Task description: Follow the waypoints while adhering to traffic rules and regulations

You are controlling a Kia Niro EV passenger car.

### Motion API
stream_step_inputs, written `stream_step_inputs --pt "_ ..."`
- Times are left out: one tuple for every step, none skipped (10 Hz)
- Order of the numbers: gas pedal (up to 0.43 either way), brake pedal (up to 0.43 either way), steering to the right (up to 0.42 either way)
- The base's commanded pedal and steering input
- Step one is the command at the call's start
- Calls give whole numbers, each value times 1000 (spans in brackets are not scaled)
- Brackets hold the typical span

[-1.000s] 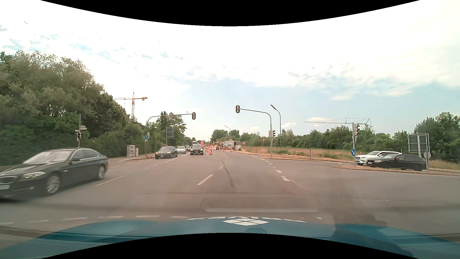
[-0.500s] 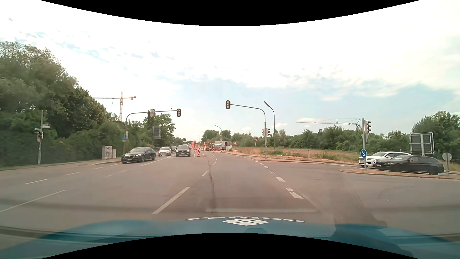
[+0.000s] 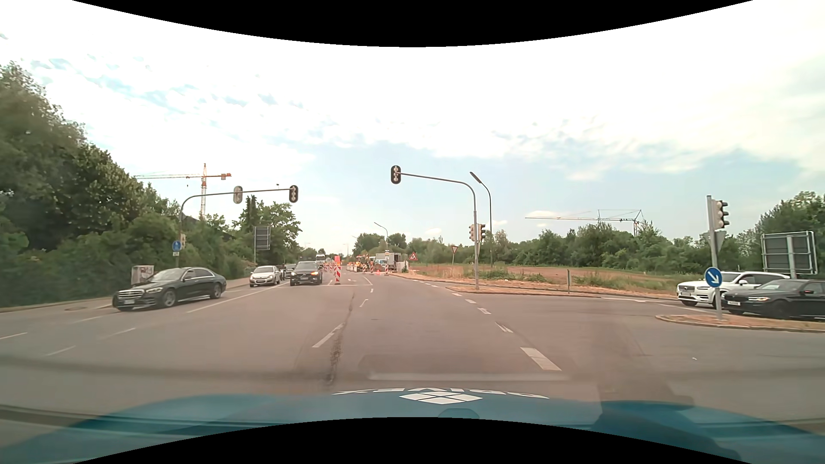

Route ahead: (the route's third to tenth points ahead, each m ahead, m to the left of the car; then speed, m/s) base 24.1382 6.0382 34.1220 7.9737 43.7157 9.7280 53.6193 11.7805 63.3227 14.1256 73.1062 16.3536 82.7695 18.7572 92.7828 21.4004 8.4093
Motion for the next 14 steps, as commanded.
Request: stream_step_inputs --pt "220 0 10" --pt "220 0 6" --pt "220 0 2" --pt "220 0 2" --pt "209 0 1" --pt "209 0 -1" --pt "209 0 -6" --pt "209 0 -12" --pt "197 0 -19" --pt "197 0 -27" --pt "189 0 -36" --pt "189 0 -42" --pt "189 0 -47" --pt "189 0 -49"
